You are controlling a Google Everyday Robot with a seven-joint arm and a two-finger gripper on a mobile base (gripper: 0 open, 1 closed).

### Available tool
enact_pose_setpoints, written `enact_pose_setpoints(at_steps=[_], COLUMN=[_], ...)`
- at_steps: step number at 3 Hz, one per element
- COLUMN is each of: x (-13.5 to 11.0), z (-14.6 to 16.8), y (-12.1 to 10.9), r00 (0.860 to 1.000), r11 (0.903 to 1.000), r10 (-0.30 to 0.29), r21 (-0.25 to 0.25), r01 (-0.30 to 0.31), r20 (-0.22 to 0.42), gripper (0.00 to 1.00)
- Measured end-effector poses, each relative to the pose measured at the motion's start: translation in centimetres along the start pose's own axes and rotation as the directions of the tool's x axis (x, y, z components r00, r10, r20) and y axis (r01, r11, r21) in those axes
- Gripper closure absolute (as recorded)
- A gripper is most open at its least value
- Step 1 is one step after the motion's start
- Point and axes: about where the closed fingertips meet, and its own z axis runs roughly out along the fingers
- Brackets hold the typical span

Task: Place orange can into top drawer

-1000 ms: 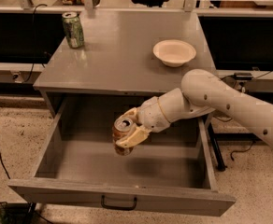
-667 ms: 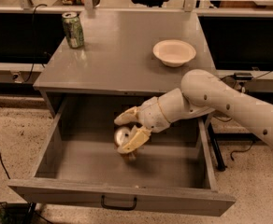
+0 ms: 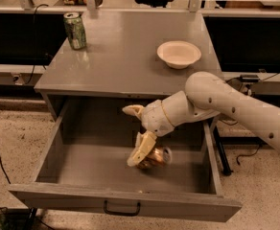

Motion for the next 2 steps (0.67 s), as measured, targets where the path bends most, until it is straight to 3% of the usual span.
enact_pose_setpoints(at_steps=[1,2], x=[-0.6,-2.5], z=[-0.6,-3.2], y=[0.5,2.2], r00=[1.0,0.996], r11=[0.9996,0.9968], r10=[-0.016,-0.078], r21=[-0.022,-0.02], r01=[0.016,0.077], r20=[-0.022,-0.039], gripper=[0.0,0.0])
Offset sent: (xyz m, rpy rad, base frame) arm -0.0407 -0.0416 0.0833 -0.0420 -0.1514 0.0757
